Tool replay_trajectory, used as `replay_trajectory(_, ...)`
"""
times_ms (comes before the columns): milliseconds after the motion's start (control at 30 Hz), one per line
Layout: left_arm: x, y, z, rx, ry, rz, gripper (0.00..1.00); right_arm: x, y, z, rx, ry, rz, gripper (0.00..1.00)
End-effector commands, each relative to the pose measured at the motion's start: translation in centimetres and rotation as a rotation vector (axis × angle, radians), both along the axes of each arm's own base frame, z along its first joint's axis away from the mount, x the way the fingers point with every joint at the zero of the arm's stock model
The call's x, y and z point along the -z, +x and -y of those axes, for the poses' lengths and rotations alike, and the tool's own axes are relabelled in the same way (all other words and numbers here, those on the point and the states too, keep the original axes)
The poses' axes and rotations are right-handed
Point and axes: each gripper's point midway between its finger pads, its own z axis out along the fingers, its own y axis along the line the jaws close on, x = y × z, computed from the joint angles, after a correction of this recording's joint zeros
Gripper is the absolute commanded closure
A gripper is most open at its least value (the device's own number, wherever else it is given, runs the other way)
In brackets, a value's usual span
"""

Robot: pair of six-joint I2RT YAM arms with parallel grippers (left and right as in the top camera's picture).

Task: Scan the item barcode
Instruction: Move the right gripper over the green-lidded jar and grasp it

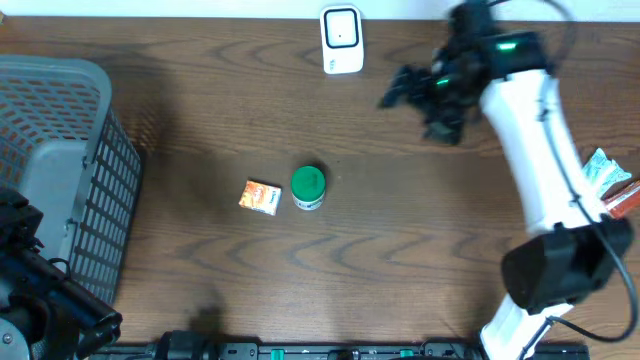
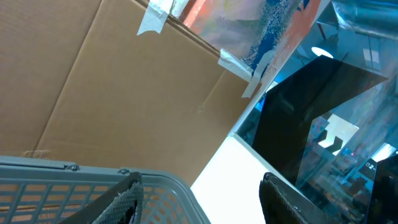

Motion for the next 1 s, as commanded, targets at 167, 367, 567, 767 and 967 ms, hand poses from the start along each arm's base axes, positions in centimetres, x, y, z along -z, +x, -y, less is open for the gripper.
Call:
replay_trajectory(167,0.0,-0.1,0.0,0.000,-0.003,0.008,0.39,5.6,-5.0,-11.1,0.440,-0.053,-0.360,0.01)
replay_trajectory(367,0.0,-0.1,0.0,0.000,-0.004,0.007,0.39,8.5,-5.7,-13.9,0.522,-0.097,-0.387,0.01)
replay_trajectory(567,0.0,-0.1,0.0,0.000,-0.004,0.008,0.39,10.6,-6.0,-14.1,0.553,-0.156,-0.395,0.01)
replay_trajectory(767,0.0,-0.1,0.0,0.000,-0.003,0.008,0.39,12.7,-6.1,-13.9,0.544,-0.203,-0.412,0.01)
replay_trajectory(967,0.0,-0.1,0.0,0.000,-0.003,0.008,0.39,15.8,-6.8,-14.2,0.515,-0.262,-0.444,0.01)
